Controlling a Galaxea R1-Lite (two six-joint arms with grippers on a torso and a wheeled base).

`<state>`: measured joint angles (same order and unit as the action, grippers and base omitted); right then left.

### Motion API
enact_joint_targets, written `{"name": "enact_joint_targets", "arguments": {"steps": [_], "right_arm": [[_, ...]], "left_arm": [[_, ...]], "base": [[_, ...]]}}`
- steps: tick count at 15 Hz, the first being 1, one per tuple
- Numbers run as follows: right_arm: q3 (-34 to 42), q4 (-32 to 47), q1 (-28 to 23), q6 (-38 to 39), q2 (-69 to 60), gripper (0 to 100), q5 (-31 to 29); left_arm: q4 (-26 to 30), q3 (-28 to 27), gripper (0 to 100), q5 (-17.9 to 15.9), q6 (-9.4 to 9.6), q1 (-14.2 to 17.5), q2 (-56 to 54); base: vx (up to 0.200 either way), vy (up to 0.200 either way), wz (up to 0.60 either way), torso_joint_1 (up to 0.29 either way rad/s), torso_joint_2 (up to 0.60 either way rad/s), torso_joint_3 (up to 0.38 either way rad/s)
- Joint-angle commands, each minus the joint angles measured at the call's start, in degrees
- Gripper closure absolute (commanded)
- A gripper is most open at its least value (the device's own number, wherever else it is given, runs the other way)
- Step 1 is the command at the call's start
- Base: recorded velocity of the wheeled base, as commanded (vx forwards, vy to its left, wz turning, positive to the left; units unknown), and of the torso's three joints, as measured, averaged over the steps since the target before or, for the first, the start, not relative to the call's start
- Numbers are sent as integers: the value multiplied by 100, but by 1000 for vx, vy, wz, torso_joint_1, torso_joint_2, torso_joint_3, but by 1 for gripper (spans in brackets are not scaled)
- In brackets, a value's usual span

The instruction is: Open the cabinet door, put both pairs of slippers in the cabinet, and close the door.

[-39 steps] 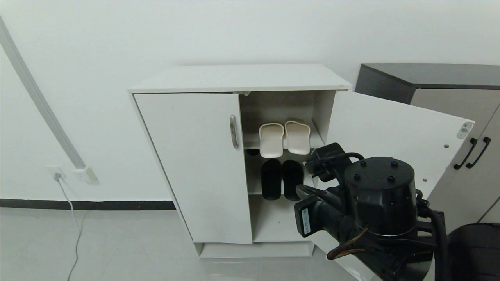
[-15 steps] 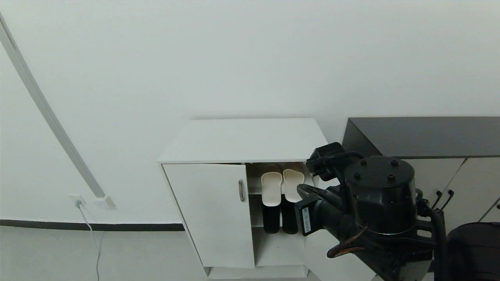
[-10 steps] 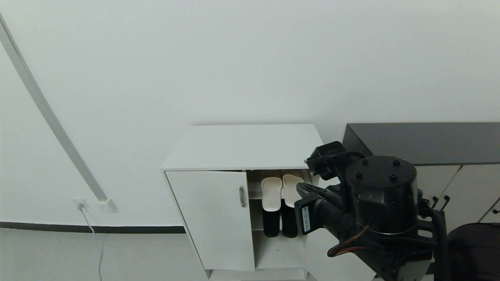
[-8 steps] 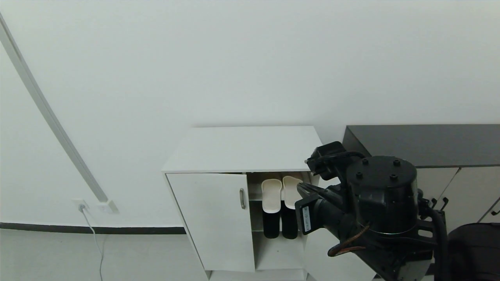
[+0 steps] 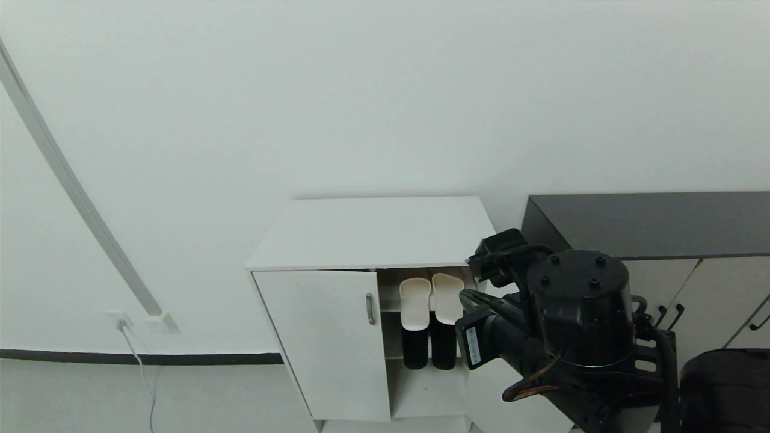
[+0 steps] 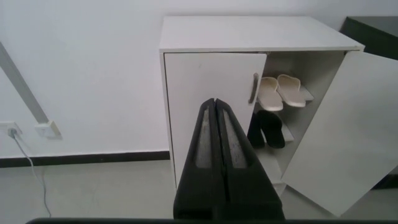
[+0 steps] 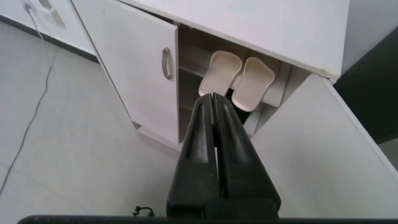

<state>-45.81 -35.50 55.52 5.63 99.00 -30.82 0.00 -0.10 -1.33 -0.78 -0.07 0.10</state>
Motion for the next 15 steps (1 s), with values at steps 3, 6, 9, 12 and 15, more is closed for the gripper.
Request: {"name": "enact_joint_targets", "arguments": {"steps": [3, 6, 9, 12, 15], "right_arm": [[-7, -10, -14, -1, 58, 100, -3], [-15, -10, -129, -1, 93, 100, -3], [-7, -45, -278, 17, 128, 100, 14], [-33, -98, -920, 26, 172, 100, 32], [-15, -124, -1298, 61, 199, 100, 41]], "left_arm": [[0, 1, 100, 1, -1, -1, -1], [0, 1, 100, 1, -1, -1, -1], [0, 1, 100, -8, 16, -1, -1], [0, 10, 100, -25, 87, -1, 8], [0, 1, 100, -25, 87, -1, 8]], "base": [[0, 0, -600, 14, -1, -2], [0, 0, -400, 5, 2, 0], [0, 0, 0, 0, 0, 0], [0, 0, 0, 0, 0, 0], [0, 0, 0, 0, 0, 0]]}}
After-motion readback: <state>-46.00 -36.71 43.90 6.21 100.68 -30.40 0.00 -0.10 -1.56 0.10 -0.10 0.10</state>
